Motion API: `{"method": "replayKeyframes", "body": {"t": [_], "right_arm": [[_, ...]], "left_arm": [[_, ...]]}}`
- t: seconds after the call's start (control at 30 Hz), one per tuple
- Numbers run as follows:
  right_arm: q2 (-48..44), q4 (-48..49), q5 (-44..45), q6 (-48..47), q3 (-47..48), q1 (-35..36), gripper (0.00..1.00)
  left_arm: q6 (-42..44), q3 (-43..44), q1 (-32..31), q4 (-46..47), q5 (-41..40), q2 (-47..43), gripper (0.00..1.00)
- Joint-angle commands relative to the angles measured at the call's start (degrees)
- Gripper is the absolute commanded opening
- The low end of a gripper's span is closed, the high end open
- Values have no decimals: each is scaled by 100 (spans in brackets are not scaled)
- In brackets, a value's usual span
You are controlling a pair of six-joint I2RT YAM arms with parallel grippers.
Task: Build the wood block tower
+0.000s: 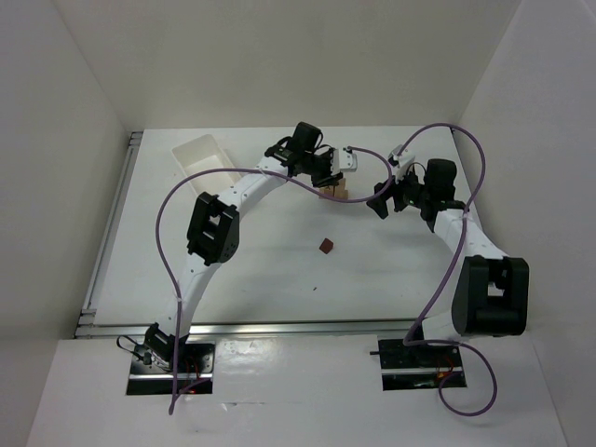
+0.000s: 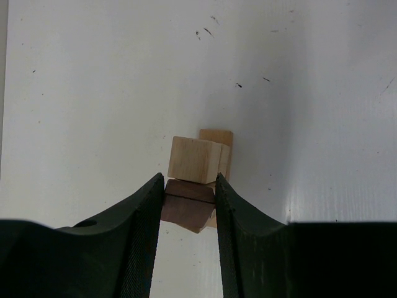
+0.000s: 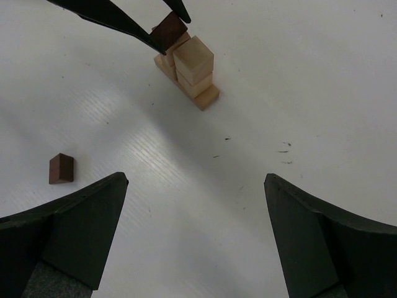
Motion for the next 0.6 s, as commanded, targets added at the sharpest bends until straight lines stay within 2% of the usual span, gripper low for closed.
{"method": "replayKeyframes", "body": {"t": [0.0, 0.27, 0.4, 0.57], "right_arm": [[29, -37, -144, -67, 274, -5, 100], [134, -90, -144, -67, 274, -5, 100], [195, -142, -144, -67, 327, -5, 100], [249, -195, -144, -67, 380, -5, 100]], "left_arm": [[184, 233, 26, 16, 212, -87, 11], [299, 233, 26, 16, 97, -87, 12], [229, 233, 26, 16, -16, -87, 28], [228, 180, 26, 69, -70, -87, 28]]}}
